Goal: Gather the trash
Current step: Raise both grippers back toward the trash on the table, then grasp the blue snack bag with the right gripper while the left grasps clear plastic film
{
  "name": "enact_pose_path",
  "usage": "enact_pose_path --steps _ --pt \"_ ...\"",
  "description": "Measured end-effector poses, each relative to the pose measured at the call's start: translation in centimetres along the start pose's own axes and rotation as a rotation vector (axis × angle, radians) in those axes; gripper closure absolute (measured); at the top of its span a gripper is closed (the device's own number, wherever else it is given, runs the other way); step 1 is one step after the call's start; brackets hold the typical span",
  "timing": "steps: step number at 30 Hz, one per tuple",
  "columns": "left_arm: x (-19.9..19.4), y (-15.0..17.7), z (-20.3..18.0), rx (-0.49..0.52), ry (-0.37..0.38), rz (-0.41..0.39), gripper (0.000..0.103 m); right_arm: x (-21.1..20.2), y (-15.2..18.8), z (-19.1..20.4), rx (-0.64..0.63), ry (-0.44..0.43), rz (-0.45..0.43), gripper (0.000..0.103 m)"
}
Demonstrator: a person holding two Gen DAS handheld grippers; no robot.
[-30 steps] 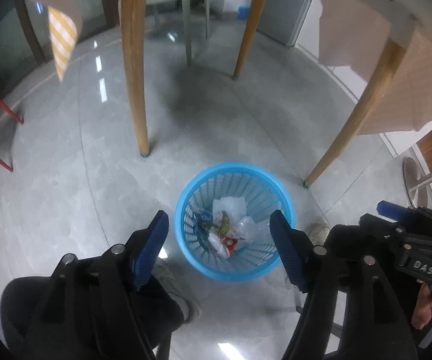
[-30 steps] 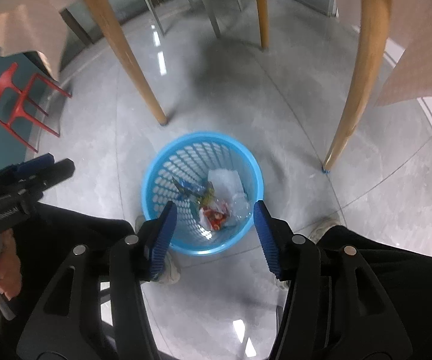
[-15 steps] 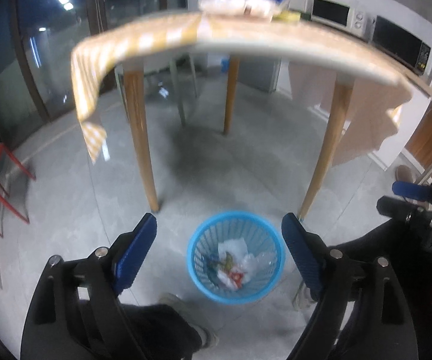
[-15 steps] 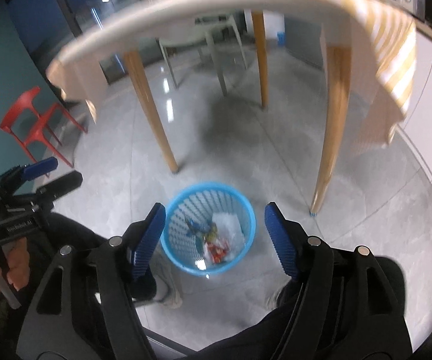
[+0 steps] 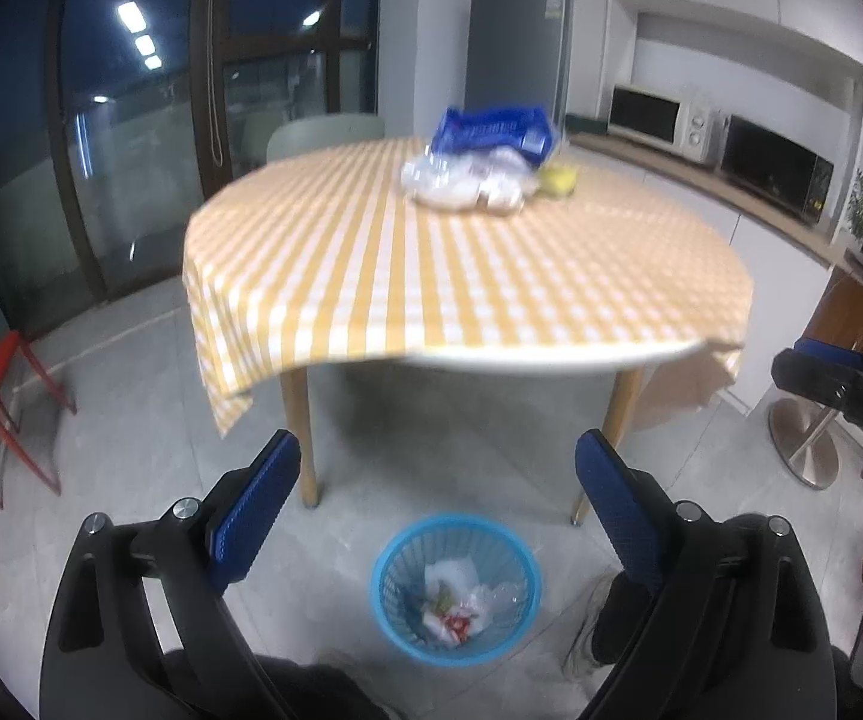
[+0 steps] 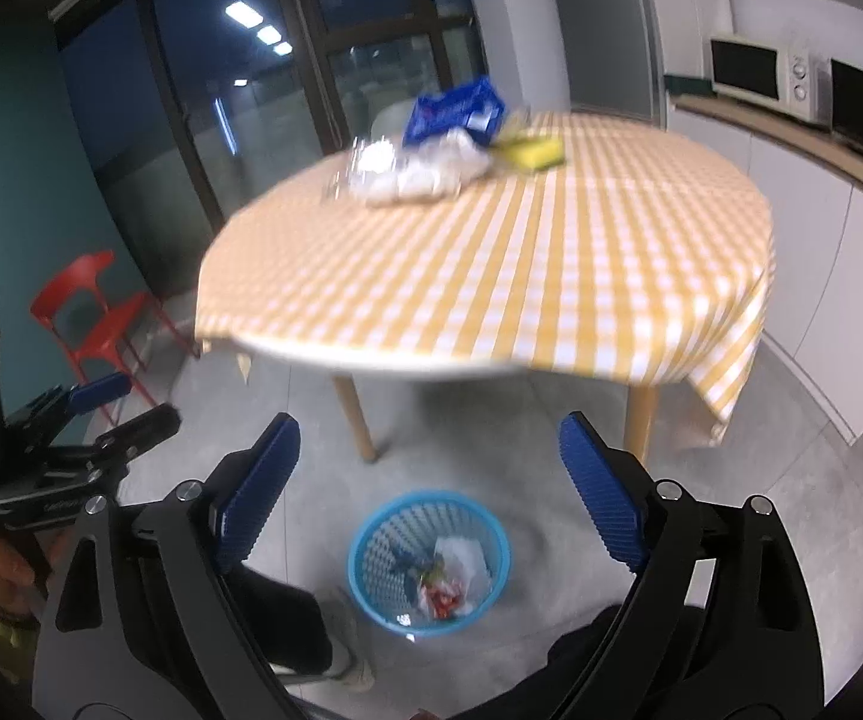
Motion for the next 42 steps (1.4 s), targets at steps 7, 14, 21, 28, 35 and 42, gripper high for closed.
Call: enact_pose_path --steps 7,14,21,28,35,42 --pt "-0.3 -3.2 -0.5 0.014 0.008 -0.051 0.011 -0.3 -3.0 -1.5 0.002 0.026 -0.037 0.014" --pt "1.3 -5.8 -0.7 0.024 0.018 -0.073 0.011 0.6 -6.3 -2.3 -0.001 0.043 -0.064 0.013" --pt "3.7 -8.3 -0.4 0.019 0.035 -0.075 0.011 2.8 -10.0 -2.8 -0.014 0.051 -0.088 0.013" --pt "6.2 -10.1 -0.1 0.026 0.044 -0.059 0.011 5.4 -14.0 -2.6 -0.053 0.051 -0.091 0.013" --pt "8.9 -13.1 0.2 0.042 0.058 -0.052 0.011 8.9 -18.7 -3.3 -0.088 0.065 -0.081 0.013" --pt "12.8 -14.9 0.4 0.039 0.074 -0.013 0.011 13.3 -22.1 -4.1 -0.118 0.062 -0.042 0.013"
Point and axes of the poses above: each gripper's, at about its wrist camera, not at the fingertips, and x roughly the way its jaws point, z to its left, y to its underside, the point moved 8 cm from there along x, roughly the way its jaws point, and after that the axes turned 6 degrees about -z, right-handed, at the moved point
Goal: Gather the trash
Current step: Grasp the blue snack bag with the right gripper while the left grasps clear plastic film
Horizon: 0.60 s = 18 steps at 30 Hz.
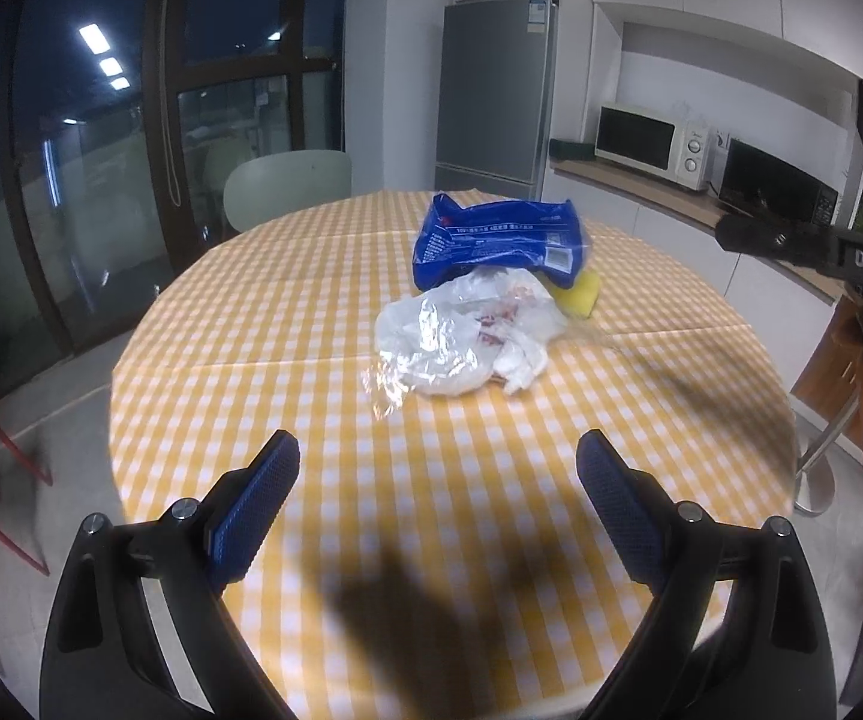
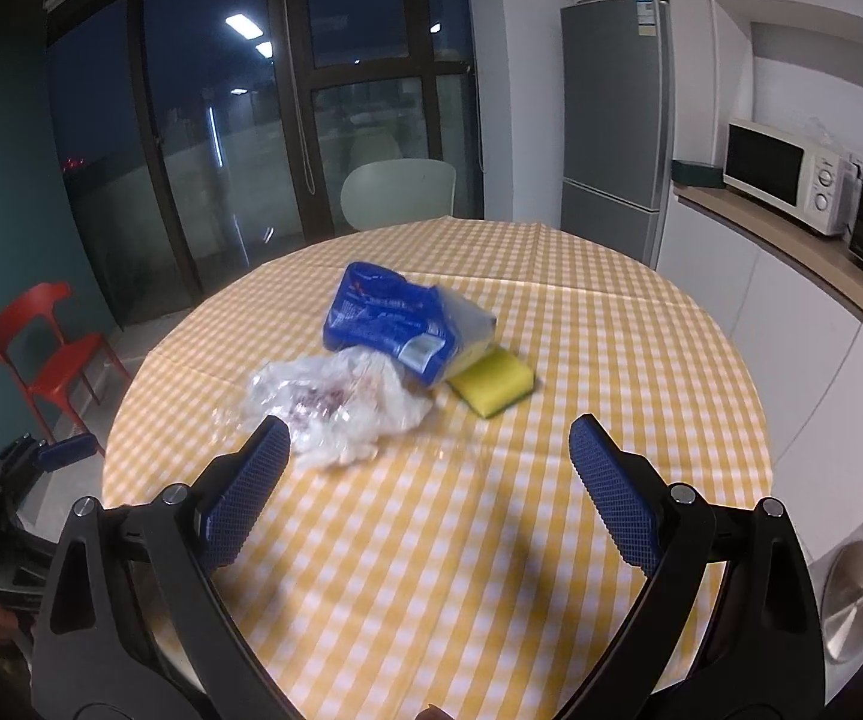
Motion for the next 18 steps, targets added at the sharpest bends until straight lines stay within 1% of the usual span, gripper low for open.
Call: enact_pose_path --steps 7,9,10,15,18 --pt "3.9 -1.6 0.7 0.005 0.01 0.038 0.012 5.7 -2.0 0.1 -0.052 -0.002 0.073 0.014" --pt "5.2 -1.9 0.8 0.015 0.028 0.054 0.013 7.0 -2.4 0.1 -0.066 0.003 0.082 0.018" --pt "5.7 -2.0 0.8 0.02 0.031 0.059 0.013 7.9 -2.5 0.0 -0.068 0.009 0.091 0.019" --pt "8.0 -2.3 0.5 0.055 0.062 0.086 0.013 10.8 -2.7 -0.4 -0.064 0.011 0.132 0.02" --pt "8.8 -2.5 0.1 0.073 0.082 0.096 0.013 12.4 -2.5 -0.5 -0.082 0.019 0.158 0.023"
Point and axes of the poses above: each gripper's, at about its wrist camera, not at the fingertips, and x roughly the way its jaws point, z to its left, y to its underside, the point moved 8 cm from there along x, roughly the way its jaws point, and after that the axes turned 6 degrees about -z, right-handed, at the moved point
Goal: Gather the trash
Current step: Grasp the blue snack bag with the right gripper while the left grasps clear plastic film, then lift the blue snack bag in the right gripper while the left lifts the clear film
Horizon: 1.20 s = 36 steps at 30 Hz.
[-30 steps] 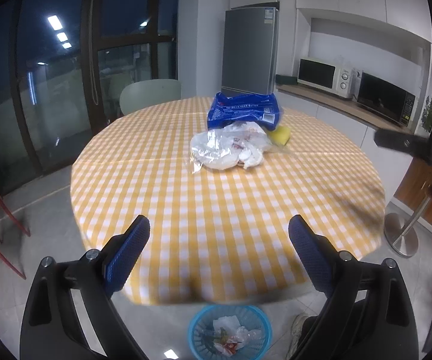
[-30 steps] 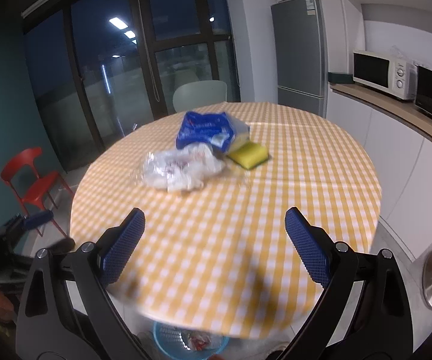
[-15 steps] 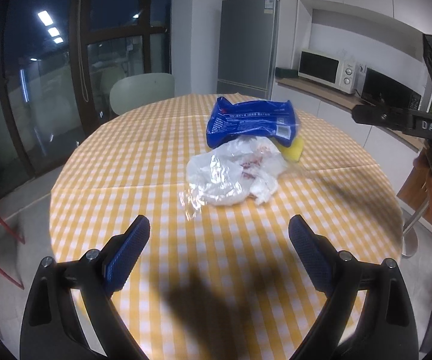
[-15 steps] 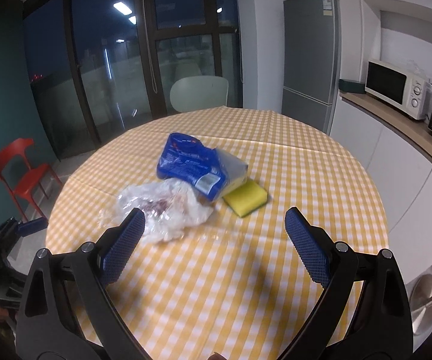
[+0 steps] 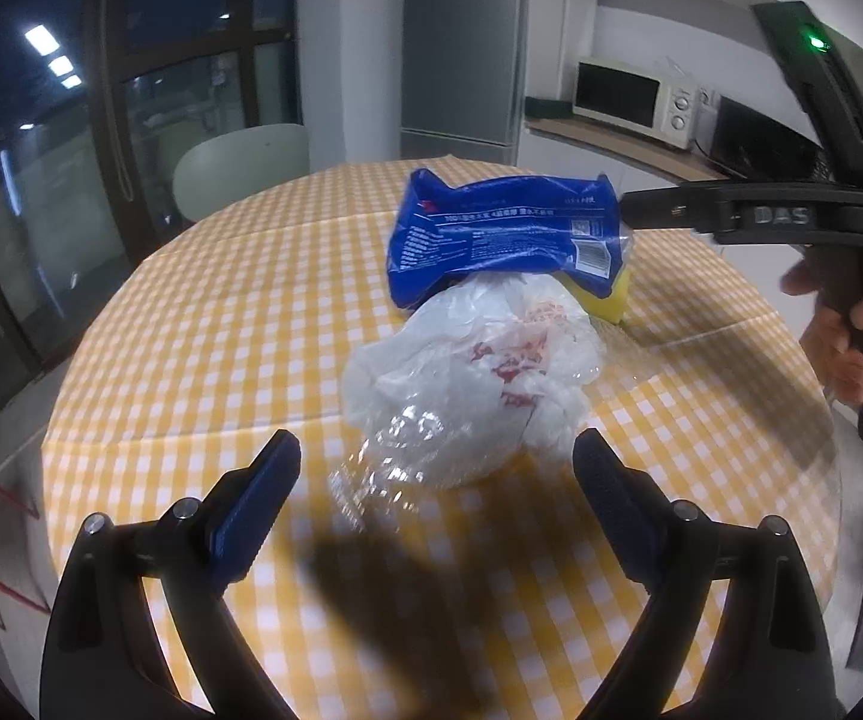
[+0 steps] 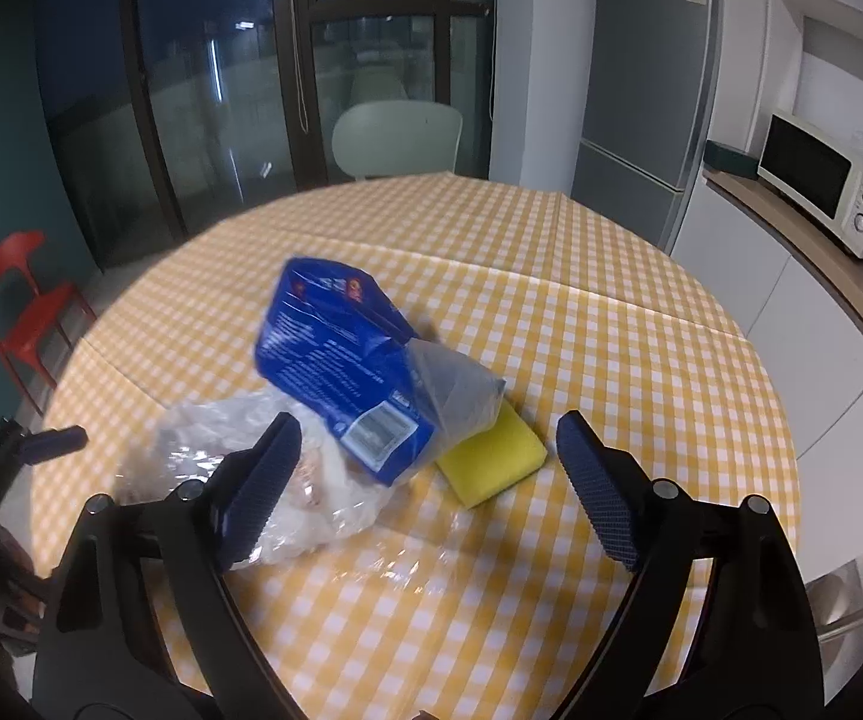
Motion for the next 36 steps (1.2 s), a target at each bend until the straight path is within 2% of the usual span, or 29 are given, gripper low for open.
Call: enact_pose_path --steps 1,2,4,6,7,9,10,11,12,14,15,17,20,23,33,34,35,36 --pt "0.2 0.0 0.0 0.005 0.006 0.005 0.013 0.6 0.0 0.0 -0.005 -0.003 0.01 0.024" --pt "0.7 0.1 -0.1 0.015 0.013 0.019 0.018 1.2 -0.1 -0.1 -0.008 0.001 0.018 0.024" --pt "1.3 0.4 -0.4 0.04 0.022 0.045 0.026 2.1 -0.1 -0.3 -0.008 -0.001 0.032 0.028" --pt "1.4 0.6 -0.7 0.057 0.037 0.049 0.027 2.9 -0.2 -0.4 -0.007 -0.009 0.043 0.034" --pt "1.5 0.7 -0.8 0.059 0.044 0.05 0.032 3.3 -0.2 -0.4 -0.012 -0.009 0.054 0.036" --pt "1.6 0.7 -0.9 0.054 0.053 0.053 0.04 4.0 0.0 -0.5 -0.018 -0.011 0.075 0.048" --pt "1.6 0.8 -1.0 0.05 0.057 0.053 0.051 4.3 0.1 -0.5 -0.022 -0.016 0.083 0.052" --pt "1.6 0.8 -1.1 0.051 0.061 0.054 0.06 4.5 0.2 -0.4 -0.025 -0.016 0.088 0.06" --pt "1.4 0.9 -1.2 0.051 0.06 0.051 0.063 4.6 0.3 -0.4 -0.027 -0.013 0.09 0.064" --pt "1.1 1.0 -1.3 0.042 0.068 0.045 0.074 4.6 0.4 -0.3 -0.027 -0.01 0.088 0.079" --pt "0.9 1.1 -1.3 0.03 0.078 0.044 0.076 4.6 0.5 -0.2 -0.03 -0.011 0.088 0.085" --pt "0.5 1.3 -1.4 0.007 0.092 0.039 0.088 4.5 0.6 -0.1 -0.04 -0.008 0.082 0.092" --pt "0.0 1.5 -1.5 -0.015 0.105 0.032 0.097 4.0 0.6 0.2 -0.045 -0.007 0.068 0.097" --pt "-0.8 1.4 -1.6 -0.03 0.12 0.02 0.101 3.4 0.4 0.4 -0.043 -0.005 0.046 0.1" --pt "-1.9 2.4 -2.8 -0.027 0.141 0.026 0.1 -0.3 0.3 0.2 -0.011 -0.003 -0.019 0.101" --pt "-2.0 2.6 -2.8 -0.031 0.141 0.026 0.093 -0.7 0.3 0.2 -0.012 -0.003 -0.026 0.101" --pt "-2.1 2.7 -2.8 -0.038 0.15 0.033 0.078 -1.0 0.3 0.2 -0.012 -0.004 -0.031 0.101" --pt "-2.1 2.8 -2.9 -0.043 0.157 0.037 0.069 -1.5 0.2 0.3 -0.012 -0.006 -0.039 0.101"
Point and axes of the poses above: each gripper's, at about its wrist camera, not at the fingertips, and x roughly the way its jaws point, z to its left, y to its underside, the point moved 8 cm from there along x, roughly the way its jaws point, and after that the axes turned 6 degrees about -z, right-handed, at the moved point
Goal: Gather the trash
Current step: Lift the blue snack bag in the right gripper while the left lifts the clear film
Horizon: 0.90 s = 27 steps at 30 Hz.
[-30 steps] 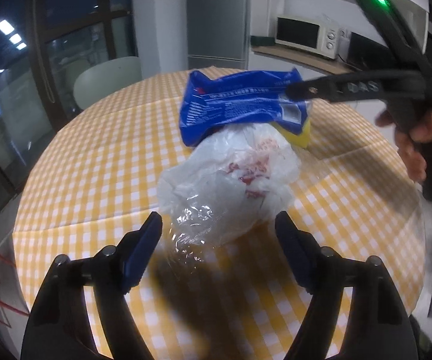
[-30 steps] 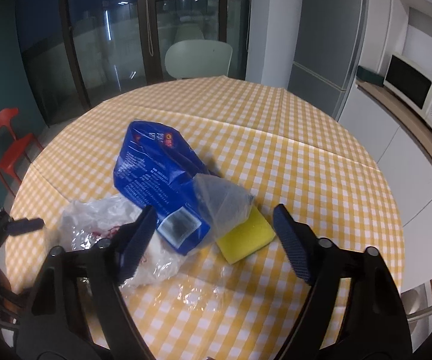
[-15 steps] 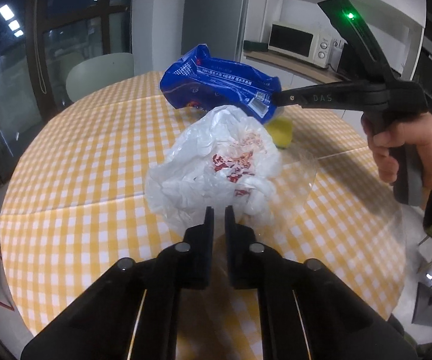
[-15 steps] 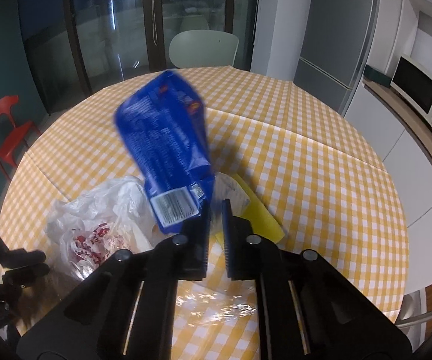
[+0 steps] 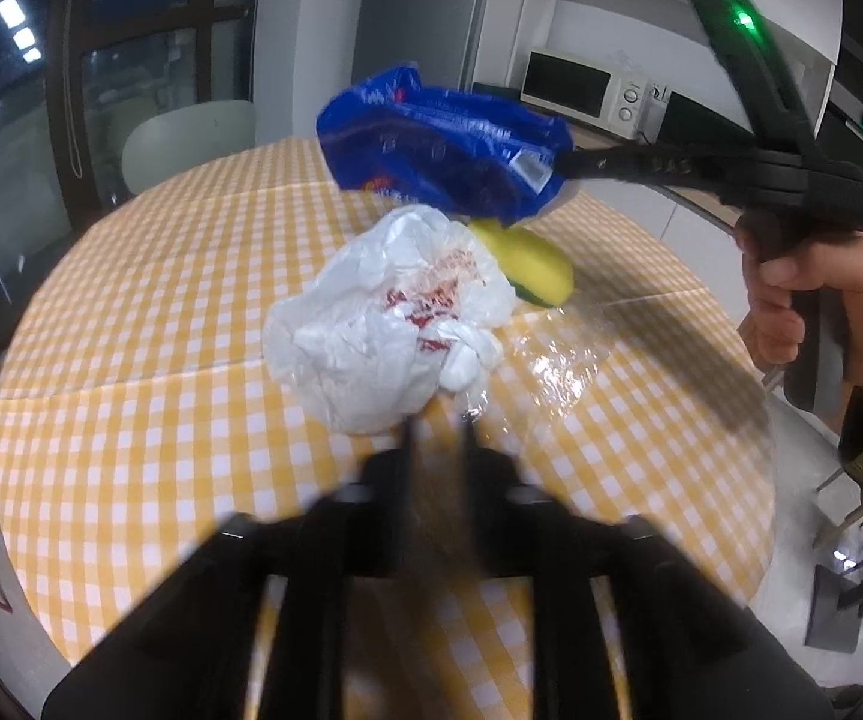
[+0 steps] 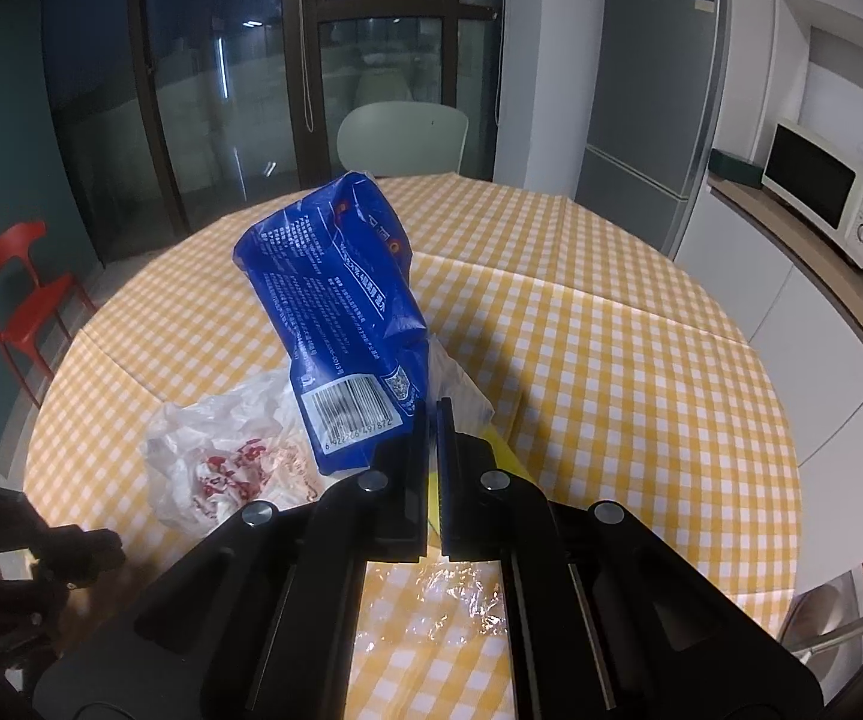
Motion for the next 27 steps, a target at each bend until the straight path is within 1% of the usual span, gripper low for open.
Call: enact_pose_path --steps 1,3,5,8,11,12,15,19,21,23,24,27 --pt "0.0 0.1 0.0 0.0 0.003 0.001 0.058 -0.4 -0.1 0.0 0.0 -0.001 -0.007 0.101" --pt "0.2 0.3 -0.3 0.012 0.008 0.011 0.055 -1.1 -0.3 0.1 0.002 -0.005 -0.02 0.101" --pt "0.8 0.6 -0.7 0.025 0.009 0.027 0.047 -1.7 -0.4 0.1 0.003 -0.005 -0.032 0.101" --pt "2.0 1.3 -1.2 0.05 0.008 0.071 0.046 -2.9 -0.8 0.0 0.008 -0.003 -0.05 0.101" --pt "3.0 1.9 -1.6 0.069 0.01 0.099 0.041 -3.8 -1.1 -0.1 0.012 -0.007 -0.063 0.101" --pt "3.3 2.1 -1.7 0.074 0.008 0.107 0.041 -4.1 -1.3 -0.1 0.013 -0.008 -0.069 0.101" --pt "4.2 2.6 -2.0 0.082 0.007 0.126 0.041 -4.9 -1.5 0.0 0.011 -0.009 -0.08 0.101" --pt "4.9 2.9 -2.2 0.094 0.0 0.131 0.041 -5.6 -1.6 0.0 0.012 -0.012 -0.089 0.101" --pt "5.4 3.1 -2.3 0.094 -0.012 0.136 0.046 -5.7 -1.5 -0.2 0.018 -0.013 -0.087 0.101" --pt "5.4 3.1 -2.4 0.102 -0.021 0.127 0.057 -5.8 -1.4 -0.3 0.018 -0.014 -0.082 0.101" --pt "5.5 3.1 -2.6 0.105 -0.022 0.126 0.061 -5.8 -1.3 -0.4 0.018 -0.013 -0.079 0.101" --pt "5.5 3.2 -2.8 0.104 -0.027 0.119 0.083 -5.7 -1.1 -0.5 0.035 -0.022 -0.07 0.101"
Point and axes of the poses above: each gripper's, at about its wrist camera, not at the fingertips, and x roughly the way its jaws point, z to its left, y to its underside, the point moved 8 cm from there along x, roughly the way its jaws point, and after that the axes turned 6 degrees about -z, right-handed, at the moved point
